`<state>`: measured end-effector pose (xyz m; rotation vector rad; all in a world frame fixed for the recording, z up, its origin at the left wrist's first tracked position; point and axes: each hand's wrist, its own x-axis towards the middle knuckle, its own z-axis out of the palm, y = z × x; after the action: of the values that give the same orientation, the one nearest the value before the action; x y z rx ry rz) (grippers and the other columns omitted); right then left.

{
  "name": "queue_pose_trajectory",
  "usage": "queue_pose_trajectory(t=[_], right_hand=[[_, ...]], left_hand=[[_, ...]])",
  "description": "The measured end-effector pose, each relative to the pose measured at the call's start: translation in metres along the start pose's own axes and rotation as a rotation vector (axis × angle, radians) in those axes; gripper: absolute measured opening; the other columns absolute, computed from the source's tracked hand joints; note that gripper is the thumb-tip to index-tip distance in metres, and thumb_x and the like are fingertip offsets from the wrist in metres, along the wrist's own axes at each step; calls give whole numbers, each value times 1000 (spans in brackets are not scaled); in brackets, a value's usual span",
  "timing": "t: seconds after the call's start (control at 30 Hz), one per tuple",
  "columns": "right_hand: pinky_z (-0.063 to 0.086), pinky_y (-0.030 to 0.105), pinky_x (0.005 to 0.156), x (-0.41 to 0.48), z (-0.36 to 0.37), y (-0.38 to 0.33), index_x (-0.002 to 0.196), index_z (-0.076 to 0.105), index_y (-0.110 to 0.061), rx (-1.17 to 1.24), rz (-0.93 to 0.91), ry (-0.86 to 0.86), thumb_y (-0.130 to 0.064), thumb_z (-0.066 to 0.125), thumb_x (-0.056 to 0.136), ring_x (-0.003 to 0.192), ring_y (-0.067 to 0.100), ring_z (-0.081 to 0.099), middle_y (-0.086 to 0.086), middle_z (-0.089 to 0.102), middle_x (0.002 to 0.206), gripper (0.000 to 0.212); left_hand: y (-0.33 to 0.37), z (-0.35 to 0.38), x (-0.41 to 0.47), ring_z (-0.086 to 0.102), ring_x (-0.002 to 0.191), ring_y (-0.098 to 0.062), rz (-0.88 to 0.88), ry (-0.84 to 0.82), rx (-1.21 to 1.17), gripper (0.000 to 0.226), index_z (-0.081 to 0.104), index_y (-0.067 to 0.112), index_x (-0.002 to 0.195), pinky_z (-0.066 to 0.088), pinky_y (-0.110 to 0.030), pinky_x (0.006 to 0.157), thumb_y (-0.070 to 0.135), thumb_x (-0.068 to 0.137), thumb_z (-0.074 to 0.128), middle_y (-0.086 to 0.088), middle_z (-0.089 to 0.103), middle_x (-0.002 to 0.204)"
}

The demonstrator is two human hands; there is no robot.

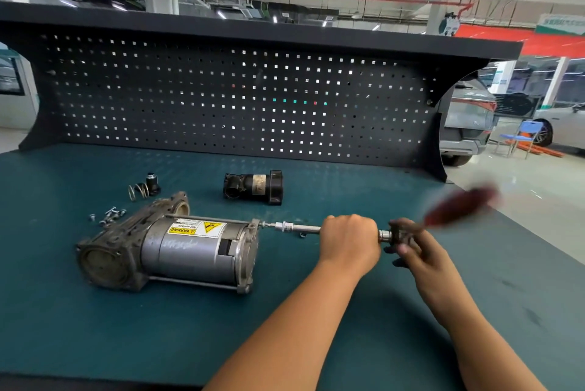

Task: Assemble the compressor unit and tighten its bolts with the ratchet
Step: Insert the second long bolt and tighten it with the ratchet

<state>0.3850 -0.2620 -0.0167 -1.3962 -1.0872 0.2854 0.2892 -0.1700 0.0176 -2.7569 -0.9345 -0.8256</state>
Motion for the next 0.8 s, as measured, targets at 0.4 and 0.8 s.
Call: queue_pose_trajectory(t=[0.4,0.8], right_hand=[[41,14,57,4,7,-1,83,59,-18,-104,7,76,-12,52,95,58,10,52,-6,59,69,15],[38,23,54,12,13,2,71,62,-9,169,226,88,-40,51,93,51,11,47,-3,56,56,39]], left_hand=[[-4,3,1,44,61,-29,-12,3,-12,26,41,16,59,20,-29,54,17,81,55,-2,48,59],[-1,8,0,61,83,-30,11,78,33,16,65,14,83,23,-32,65,17,86,50,-8,67,87]])
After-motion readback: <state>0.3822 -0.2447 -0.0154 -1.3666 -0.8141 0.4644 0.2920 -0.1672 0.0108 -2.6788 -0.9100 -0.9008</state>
